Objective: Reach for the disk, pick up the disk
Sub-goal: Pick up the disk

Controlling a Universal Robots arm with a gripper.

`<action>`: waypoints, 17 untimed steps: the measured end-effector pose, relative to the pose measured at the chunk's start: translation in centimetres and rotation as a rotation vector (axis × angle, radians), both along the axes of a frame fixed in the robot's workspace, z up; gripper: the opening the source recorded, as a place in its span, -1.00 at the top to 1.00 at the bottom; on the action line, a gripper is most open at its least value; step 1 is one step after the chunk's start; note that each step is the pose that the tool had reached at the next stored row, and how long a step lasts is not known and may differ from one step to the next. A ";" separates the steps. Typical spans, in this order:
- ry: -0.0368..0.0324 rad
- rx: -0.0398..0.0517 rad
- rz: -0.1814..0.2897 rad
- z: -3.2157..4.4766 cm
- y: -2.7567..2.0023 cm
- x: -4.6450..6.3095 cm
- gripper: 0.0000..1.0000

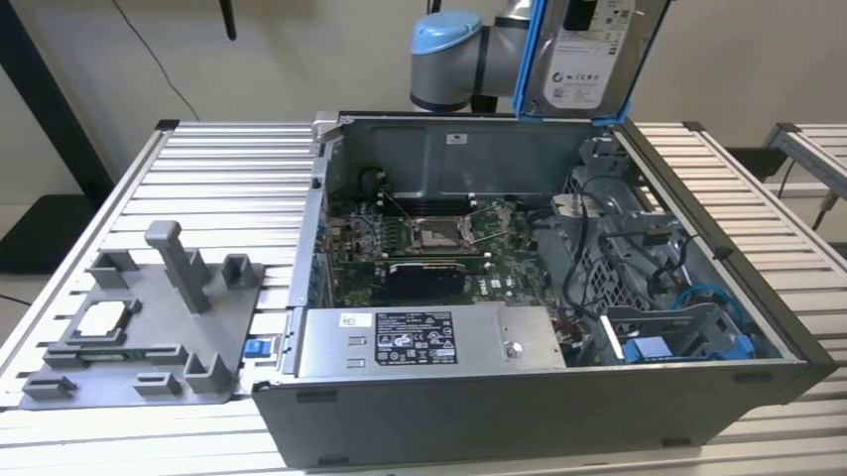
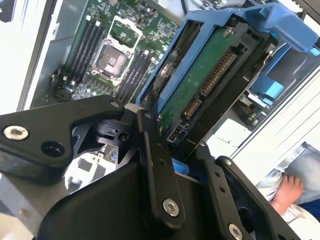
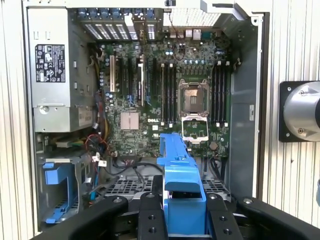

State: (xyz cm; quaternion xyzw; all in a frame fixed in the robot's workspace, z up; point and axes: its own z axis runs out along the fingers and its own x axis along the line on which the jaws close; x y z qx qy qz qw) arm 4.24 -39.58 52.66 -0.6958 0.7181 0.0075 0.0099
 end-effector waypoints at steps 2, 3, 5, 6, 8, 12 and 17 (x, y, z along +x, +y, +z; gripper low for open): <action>0.0000 -0.0001 0.000 -0.01 -0.69 0.0 1.00; 0.0000 0.0000 0.000 -0.01 -1.07 0.0 1.00; 0.0001 0.0000 0.000 -0.01 -1.86 0.0 1.00; 0.0003 -0.0001 0.000 -0.01 -2.21 0.0 1.00; 0.0008 0.0000 -0.001 -0.02 -2.80 0.0 1.00; 0.0027 0.0006 -0.001 -0.01 -3.73 0.3 1.00; 0.0071 0.0013 -0.001 -0.01 -4.70 1.2 1.00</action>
